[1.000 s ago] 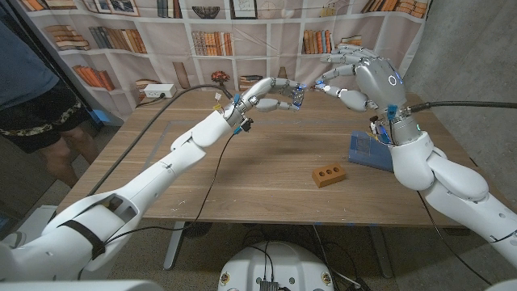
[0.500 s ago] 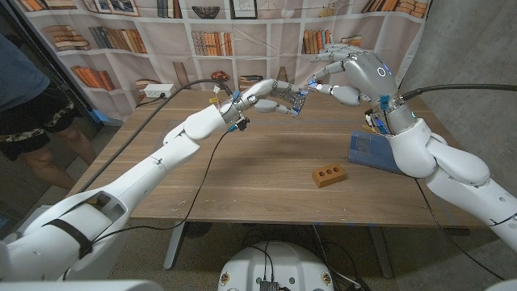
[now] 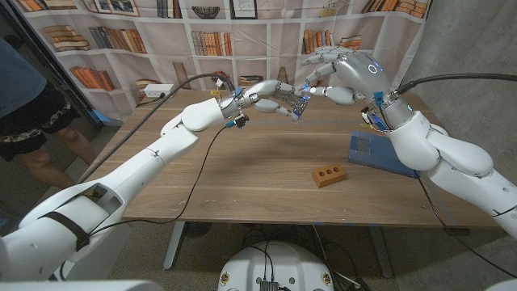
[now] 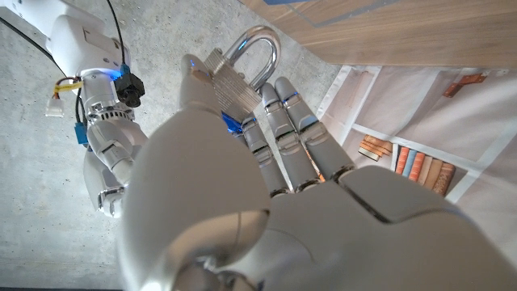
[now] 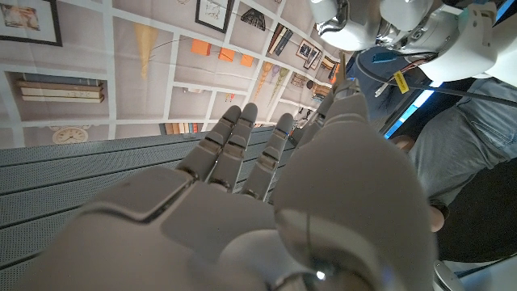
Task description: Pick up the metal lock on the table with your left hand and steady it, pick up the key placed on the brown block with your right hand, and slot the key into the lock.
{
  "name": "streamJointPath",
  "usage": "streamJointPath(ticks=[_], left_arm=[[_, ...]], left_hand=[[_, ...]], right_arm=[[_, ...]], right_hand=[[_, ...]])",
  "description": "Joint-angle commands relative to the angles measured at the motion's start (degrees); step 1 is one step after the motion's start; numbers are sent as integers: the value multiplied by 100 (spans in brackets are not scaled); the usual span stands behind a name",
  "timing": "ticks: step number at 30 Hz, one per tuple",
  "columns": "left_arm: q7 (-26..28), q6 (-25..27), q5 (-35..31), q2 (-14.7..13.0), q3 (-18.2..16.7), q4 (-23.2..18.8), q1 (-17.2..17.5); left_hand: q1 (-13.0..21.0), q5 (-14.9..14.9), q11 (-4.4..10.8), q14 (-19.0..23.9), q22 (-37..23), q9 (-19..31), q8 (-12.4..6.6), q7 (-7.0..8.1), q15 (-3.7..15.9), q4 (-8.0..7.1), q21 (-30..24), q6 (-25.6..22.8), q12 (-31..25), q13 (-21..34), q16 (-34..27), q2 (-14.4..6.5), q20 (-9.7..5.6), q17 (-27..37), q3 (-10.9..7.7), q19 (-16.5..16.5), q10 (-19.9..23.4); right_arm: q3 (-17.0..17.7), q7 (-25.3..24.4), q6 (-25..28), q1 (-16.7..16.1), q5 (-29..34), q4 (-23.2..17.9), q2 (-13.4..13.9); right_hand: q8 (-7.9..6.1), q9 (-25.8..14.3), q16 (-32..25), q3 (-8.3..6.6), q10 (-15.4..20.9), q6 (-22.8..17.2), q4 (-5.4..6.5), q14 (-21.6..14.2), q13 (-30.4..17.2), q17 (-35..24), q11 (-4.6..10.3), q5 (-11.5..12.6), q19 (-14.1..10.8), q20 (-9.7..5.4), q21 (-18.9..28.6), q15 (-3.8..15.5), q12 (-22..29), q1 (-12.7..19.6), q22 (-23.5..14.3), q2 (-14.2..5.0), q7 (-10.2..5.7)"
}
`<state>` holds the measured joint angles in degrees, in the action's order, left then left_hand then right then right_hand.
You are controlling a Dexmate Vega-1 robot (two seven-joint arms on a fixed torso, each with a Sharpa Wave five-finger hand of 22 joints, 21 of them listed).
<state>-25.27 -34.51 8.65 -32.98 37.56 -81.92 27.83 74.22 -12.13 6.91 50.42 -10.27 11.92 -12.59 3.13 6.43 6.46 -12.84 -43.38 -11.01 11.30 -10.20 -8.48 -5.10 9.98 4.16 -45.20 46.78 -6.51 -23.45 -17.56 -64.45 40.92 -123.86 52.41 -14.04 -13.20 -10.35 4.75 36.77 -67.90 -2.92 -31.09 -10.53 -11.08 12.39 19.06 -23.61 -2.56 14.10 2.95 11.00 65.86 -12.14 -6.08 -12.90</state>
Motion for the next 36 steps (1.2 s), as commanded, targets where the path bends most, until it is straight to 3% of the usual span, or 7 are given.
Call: streamJointPath(ticks=[1,9,17,22,24,31,36], left_arm=[[-505,278,229,-77,82,-87,-136],[-700,637,385,-224,58,-321,-127],[-825,827,491,-334,14,-500,-121],[-1022,995,576,-415,20,-609,-201],[-1119,1066,619,-442,24,-646,-248],[-1419,1227,855,-456,20,-590,-384],[-1612,1280,1074,-450,-2,-514,-424]], left_hand=[[86,-40,-7,-38,-15,6,-17,-81,497,-231,12,-54,8,26,-29,-31,-66,28,-221,23,-21],[84,-38,-24,-53,-16,8,2,-90,488,-240,25,-23,11,26,-34,-29,-54,28,-227,56,-45],[83,-36,-9,-58,-16,10,3,-85,488,-248,22,-30,5,27,-40,-30,-43,29,-234,48,-44],[82,-35,-6,-56,-17,11,7,-85,492,-253,22,-29,3,27,-44,-27,-43,29,-238,47,-46],[83,-34,-14,-61,-17,11,11,-91,475,-254,22,-21,5,27,-43,-25,-43,28,-239,48,-53],[88,-33,-26,-168,-17,12,28,-89,454,-257,39,16,21,27,-12,-20,-29,30,-246,94,-111],[86,-31,-29,-205,-17,13,32,-94,447,-261,56,24,18,26,-10,-14,-20,31,-248,140,-120]], right_arm=[[68,917,-342,213,-873,50,122],[167,1298,-478,284,-993,126,217],[319,1551,-510,280,-1067,217,277],[377,1768,-509,291,-1116,243,365],[396,1845,-510,304,-1142,233,391],[345,2024,-492,400,-1161,200,392],[275,2155,-443,460,-1139,146,401]], right_hand=[[-46,-16,21,72,-64,-6,9,116,-23,1,-14,-16,-57,-596,56,833,2,50,-12,-29,-6],[-27,12,60,174,-297,-27,34,558,-15,26,-14,-15,87,-701,-16,790,-14,57,11,-28,-9],[-4,28,56,282,-655,-31,68,1090,-5,30,-8,-2,259,-542,-99,708,-41,54,46,-45,-12],[17,59,53,326,-966,-46,62,1508,4,38,-2,25,430,-426,-169,447,-60,100,70,-72,-9],[21,66,49,341,-1051,-51,57,1623,5,40,-3,33,484,-377,-189,453,-61,117,77,-73,-8],[34,91,18,396,-1291,-81,29,1986,11,56,-9,68,773,-35,-273,48,-36,214,110,-90,-4],[34,100,25,420,-1404,-105,20,2142,20,63,-15,86,999,-21,-328,-58,-43,253,127,-97,-2]])
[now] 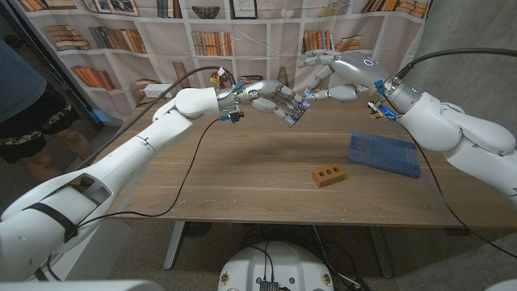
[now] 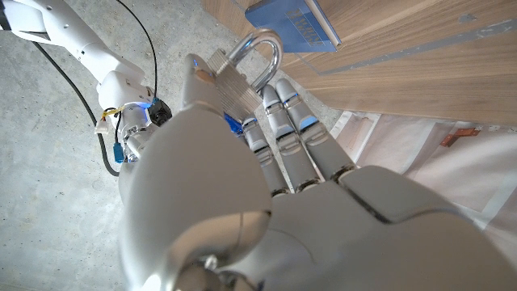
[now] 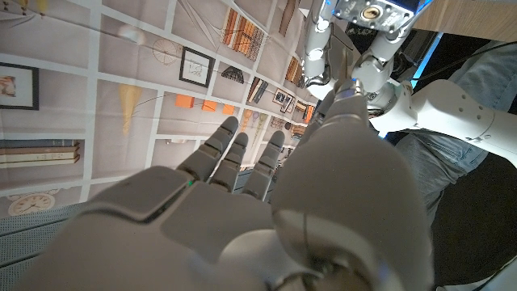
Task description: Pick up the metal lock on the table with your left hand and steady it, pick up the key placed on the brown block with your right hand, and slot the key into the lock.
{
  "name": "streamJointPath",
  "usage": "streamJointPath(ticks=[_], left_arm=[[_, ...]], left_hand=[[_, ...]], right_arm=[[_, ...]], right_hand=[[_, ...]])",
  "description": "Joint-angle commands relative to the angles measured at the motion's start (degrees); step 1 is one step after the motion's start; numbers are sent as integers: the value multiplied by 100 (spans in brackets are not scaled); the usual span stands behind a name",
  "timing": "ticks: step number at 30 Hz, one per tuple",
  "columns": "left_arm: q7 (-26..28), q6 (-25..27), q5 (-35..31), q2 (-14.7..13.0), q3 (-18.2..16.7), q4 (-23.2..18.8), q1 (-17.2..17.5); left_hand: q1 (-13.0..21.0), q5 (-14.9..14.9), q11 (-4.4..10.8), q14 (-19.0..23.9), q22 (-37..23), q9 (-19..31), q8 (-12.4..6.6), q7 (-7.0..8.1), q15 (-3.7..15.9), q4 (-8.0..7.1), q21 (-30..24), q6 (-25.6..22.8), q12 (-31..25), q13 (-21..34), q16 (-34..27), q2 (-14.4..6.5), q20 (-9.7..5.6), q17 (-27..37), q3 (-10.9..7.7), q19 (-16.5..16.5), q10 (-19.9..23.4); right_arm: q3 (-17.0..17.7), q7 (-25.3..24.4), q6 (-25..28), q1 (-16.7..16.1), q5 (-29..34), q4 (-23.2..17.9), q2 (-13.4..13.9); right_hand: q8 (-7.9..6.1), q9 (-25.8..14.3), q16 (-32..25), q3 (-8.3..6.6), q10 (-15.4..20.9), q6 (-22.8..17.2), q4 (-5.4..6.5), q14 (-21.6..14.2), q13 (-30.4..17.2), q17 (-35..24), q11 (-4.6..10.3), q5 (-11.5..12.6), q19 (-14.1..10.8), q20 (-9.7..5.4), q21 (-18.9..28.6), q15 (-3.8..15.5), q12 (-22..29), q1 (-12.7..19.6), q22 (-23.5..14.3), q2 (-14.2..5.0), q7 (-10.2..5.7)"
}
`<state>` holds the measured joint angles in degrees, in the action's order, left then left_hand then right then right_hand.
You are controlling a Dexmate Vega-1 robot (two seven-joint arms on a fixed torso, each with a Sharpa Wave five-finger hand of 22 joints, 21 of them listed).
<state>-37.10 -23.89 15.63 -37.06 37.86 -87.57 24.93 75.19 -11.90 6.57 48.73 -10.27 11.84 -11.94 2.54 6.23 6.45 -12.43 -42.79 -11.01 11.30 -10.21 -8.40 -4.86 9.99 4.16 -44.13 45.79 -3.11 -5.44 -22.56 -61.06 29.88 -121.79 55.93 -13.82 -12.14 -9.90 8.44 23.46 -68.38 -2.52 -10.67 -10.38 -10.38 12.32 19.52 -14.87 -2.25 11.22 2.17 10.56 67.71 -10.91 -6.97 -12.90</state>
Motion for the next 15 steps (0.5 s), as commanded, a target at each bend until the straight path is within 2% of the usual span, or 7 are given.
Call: streamJointPath(ticks=[1,3,4,8,15], left_arm=[[-454,217,387,-41,-33,65,-147],[-518,240,406,-39,-27,97,-188],[-539,250,411,-36,-23,114,-205],[-647,296,466,-10,-4,193,-262],[-762,331,485,31,35,318,-324]], left_hand=[[-13,-54,0,-37,-18,20,-29,-34,467,-263,14,-24,25,27,-14,-22,-40,30,-248,35,-45],[-14,-53,9,-47,-18,21,-25,-29,476,-264,12,-16,23,26,-14,-18,-45,30,-248,33,-45],[-15,-53,10,-53,-18,21,-22,-34,474,-265,14,-7,22,26,-13,-17,-46,30,-248,38,-47],[-19,-51,13,-59,-18,21,-10,-41,468,-269,18,23,23,26,-18,-13,-37,30,-247,51,-60],[-25,-50,3,-80,-19,21,-13,-41,458,-276,17,19,20,26,-20,-11,-35,30,-248,58,-69]], right_arm=[[-78,413,88,132,-50,-88,60],[-106,507,152,156,-58,-142,71],[-118,583,201,168,-103,-176,79],[-151,681,258,222,-158,-229,83],[-136,634,296,227,-116,-308,41]], right_hand=[[12,-6,-23,55,-92,-61,-21,108,6,-6,-8,43,127,-42,-36,8,-2,71,6,-10,-1],[16,0,-28,71,-196,-68,-22,182,11,-4,-7,51,211,19,-41,-65,-17,86,14,-12,1],[21,5,-48,89,-284,-72,-24,214,16,-2,-7,61,197,186,-13,-107,-15,108,25,-18,3],[27,9,-65,113,-379,-74,-29,253,19,0,-4,75,191,555,4,-172,-6,147,39,-30,6],[36,9,-84,136,-416,-57,-25,239,18,1,-5,80,159,644,19,-157,6,160,45,-33,12]])
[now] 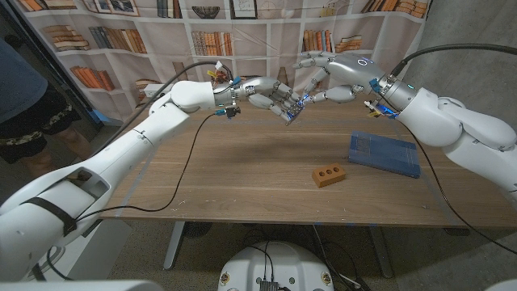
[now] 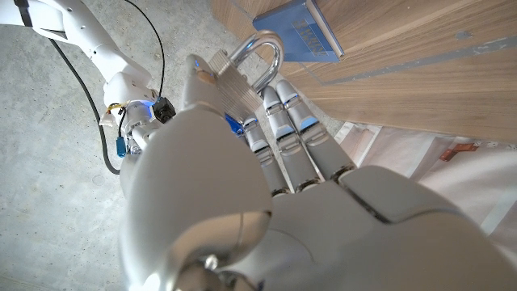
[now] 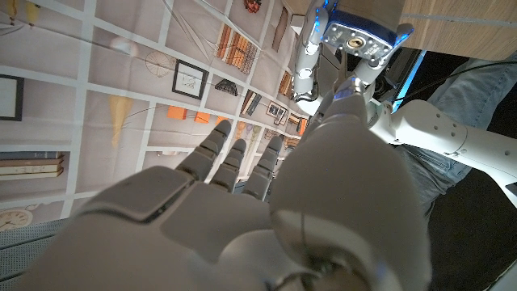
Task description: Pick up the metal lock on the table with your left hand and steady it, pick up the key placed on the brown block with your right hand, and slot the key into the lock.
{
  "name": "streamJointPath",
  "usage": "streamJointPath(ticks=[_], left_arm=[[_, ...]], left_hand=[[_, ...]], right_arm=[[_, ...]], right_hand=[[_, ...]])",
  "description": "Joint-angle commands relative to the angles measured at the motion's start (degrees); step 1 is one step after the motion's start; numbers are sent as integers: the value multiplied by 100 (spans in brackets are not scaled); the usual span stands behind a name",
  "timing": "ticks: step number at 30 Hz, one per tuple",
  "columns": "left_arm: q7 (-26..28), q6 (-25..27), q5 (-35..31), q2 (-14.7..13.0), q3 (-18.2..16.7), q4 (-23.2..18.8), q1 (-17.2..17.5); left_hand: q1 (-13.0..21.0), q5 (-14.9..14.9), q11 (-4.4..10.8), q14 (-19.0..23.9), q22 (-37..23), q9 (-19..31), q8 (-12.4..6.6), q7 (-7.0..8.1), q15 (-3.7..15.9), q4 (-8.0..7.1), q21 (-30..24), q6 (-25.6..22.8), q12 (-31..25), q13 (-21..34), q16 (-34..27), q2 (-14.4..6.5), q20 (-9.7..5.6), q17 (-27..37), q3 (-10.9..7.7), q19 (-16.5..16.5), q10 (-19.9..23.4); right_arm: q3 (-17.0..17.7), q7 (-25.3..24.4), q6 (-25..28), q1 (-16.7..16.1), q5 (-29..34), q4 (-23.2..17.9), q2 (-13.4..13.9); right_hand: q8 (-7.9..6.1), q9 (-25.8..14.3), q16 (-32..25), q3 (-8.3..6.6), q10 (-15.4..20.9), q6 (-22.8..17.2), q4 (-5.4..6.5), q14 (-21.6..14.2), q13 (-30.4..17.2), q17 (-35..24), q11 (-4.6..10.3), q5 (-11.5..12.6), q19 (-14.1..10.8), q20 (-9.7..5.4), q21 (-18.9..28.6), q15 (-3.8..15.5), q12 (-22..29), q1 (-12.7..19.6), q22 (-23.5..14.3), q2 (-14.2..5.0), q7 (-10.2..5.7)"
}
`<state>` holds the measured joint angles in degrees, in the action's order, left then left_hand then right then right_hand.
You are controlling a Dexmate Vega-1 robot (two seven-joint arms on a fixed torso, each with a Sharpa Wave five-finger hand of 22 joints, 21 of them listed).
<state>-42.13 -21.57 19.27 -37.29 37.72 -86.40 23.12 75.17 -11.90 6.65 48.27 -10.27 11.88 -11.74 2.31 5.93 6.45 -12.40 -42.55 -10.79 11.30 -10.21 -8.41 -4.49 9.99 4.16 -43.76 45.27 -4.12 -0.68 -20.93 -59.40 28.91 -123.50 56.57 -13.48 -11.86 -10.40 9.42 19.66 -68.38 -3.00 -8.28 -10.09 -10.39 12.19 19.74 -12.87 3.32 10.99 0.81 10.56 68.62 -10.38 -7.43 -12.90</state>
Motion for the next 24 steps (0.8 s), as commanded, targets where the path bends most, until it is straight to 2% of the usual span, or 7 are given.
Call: streamJointPath(ticks=[1,9,24], left_arm=[[-282,102,126,68,58,235,-161],[-434,95,148,156,115,385,-267],[-610,148,163,122,139,344,-340]], left_hand=[[-24,-50,-6,-42,-19,18,-33,-22,490,-276,19,-3,-2,26,-19,-10,-66,30,-247,31,-19],[-30,-47,-13,-99,-20,18,-32,-26,475,-283,23,5,-5,26,-10,0,-80,29,-247,56,-38],[-38,-43,-25,-196,-20,19,-11,-15,482,-296,31,74,2,26,-8,0,-122,30,-253,100,-103]], right_arm=[[-35,130,127,57,-4,-141,-38],[-172,160,83,229,-27,-121,-95],[-533,452,121,611,-175,-32,-104]], right_hand=[[3,-19,-42,42,-38,-54,25,-17,-11,2,8,58,-53,115,47,-13,9,70,-7,12,12],[10,-24,-28,73,-75,-35,33,35,-13,1,8,62,-112,300,60,35,20,91,-3,-3,12],[-1,-32,-46,128,-148,-47,49,27,-11,1,2,78,-129,346,42,-18,33,133,2,-24,13]])
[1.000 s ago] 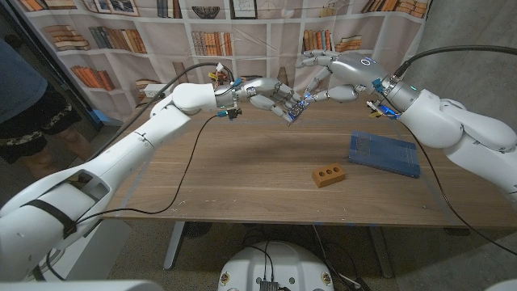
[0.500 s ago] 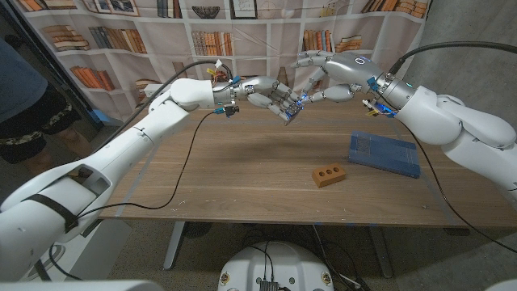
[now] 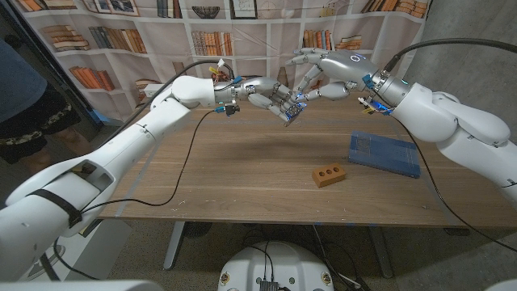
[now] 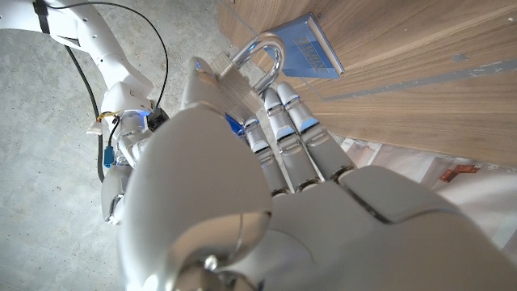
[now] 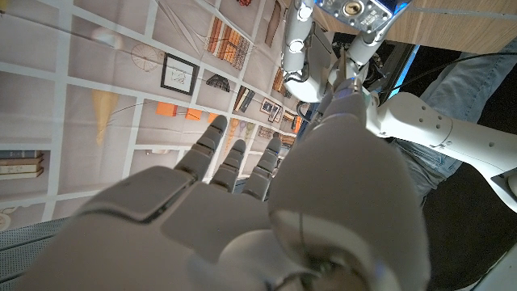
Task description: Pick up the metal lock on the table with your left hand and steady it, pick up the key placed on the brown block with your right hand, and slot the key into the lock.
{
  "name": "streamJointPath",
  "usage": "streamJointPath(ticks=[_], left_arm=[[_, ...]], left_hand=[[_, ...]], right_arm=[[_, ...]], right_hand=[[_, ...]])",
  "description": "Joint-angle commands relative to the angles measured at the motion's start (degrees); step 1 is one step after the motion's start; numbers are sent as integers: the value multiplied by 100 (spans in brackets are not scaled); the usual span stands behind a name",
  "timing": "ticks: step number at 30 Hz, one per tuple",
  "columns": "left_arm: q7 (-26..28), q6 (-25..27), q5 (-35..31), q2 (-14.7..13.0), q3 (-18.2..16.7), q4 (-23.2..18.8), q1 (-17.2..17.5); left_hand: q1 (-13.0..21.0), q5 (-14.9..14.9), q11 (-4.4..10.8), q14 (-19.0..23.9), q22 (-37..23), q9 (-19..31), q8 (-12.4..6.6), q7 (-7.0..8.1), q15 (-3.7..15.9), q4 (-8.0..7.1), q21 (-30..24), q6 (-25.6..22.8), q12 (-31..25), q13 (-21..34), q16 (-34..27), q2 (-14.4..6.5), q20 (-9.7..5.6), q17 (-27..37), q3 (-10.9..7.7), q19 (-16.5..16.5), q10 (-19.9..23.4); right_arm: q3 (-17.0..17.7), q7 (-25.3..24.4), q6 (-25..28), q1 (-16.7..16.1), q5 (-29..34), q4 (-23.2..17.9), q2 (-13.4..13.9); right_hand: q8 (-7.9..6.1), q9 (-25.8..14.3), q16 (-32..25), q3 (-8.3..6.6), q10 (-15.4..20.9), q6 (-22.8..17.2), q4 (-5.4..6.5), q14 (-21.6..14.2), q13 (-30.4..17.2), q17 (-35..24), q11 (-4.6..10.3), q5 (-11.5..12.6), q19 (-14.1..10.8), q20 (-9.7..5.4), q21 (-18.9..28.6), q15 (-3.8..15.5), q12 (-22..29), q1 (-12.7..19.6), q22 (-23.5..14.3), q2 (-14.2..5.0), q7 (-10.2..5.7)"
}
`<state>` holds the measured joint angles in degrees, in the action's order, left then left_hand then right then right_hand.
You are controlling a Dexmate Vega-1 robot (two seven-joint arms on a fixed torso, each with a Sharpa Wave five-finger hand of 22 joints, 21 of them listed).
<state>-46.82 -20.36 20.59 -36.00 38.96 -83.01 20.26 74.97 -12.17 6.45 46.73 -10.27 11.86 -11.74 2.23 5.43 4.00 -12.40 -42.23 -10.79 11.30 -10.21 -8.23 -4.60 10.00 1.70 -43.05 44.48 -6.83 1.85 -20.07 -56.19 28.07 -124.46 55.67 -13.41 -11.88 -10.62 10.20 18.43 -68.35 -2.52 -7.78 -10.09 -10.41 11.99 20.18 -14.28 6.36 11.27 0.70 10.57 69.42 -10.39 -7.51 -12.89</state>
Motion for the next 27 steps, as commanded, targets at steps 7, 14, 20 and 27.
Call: streamJointPath(ticks=[7,14,20,27], left_arm=[[-161,1,67,3,4,30,-38],[-141,27,51,-21,-11,-28,-38],[-164,31,57,3,-1,0,-63],[-197,25,88,20,1,29,-72]], left_hand=[[-13,-15,-10,-60,-21,22,-14,-23,515,-52,32,44,-1,26,-16,-20,-105,29,-16,46,-42],[-7,-13,-14,-95,-21,22,-13,-21,499,-51,37,58,-5,26,-15,-17,-97,29,-21,73,-55],[-5,-13,-12,-110,-22,22,-5,-18,483,-53,41,87,1,26,-19,-18,-94,29,-26,96,-87],[-5,-11,-23,-131,-23,22,-7,-32,491,-55,39,95,-6,26,-22,-16,-85,29,-30,109,-91]], right_arm=[[-321,309,103,362,-170,49,18],[-321,332,150,359,-206,12,48],[-376,374,153,395,-261,29,54],[-411,409,165,407,-308,33,74]], right_hand=[[-5,-33,-25,67,-24,-40,12,-25,-12,1,23,37,24,32,9,12,41,59,0,-24,12],[-7,-38,-28,84,-24,-32,24,-26,-13,-3,25,38,24,14,11,36,45,63,-2,-33,12],[-7,-40,-30,95,-23,-25,31,-31,-14,-5,25,39,16,26,14,53,47,66,-3,-36,12],[-10,-42,-29,105,-19,-22,38,-27,-15,-6,25,42,13,44,15,67,51,73,-4,-41,11]])
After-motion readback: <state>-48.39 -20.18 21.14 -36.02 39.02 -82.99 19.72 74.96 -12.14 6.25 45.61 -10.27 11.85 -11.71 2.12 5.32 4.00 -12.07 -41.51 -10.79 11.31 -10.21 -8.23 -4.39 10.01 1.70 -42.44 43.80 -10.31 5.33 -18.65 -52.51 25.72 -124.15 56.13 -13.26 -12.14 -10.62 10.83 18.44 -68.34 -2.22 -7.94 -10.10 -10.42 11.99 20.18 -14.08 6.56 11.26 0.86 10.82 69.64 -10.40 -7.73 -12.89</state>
